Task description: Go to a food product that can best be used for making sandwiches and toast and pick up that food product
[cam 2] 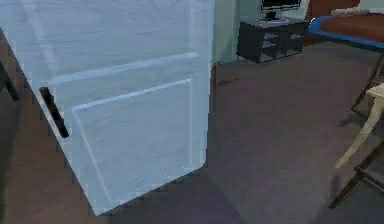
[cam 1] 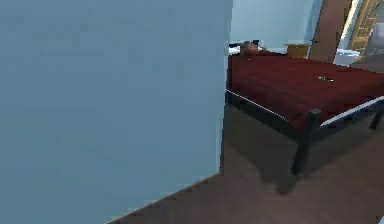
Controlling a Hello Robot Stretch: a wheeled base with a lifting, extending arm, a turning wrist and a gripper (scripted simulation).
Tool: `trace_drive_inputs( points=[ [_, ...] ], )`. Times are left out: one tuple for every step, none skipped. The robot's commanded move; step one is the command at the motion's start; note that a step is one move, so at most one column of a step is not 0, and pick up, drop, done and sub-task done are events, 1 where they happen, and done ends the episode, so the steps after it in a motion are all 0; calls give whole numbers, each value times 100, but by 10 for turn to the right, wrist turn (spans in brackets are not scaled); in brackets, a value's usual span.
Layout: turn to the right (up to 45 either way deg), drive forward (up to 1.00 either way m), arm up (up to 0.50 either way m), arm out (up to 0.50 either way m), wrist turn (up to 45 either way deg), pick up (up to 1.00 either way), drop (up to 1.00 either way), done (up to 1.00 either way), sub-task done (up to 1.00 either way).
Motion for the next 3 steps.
trace_drive_inputs(
  points=[
    [300,0,0,0,0,0,0,0,0],
    [0,90,0,0,0,0,0,0,0],
    [300,0,0,0,0,0,0,0,0]
  ],
)
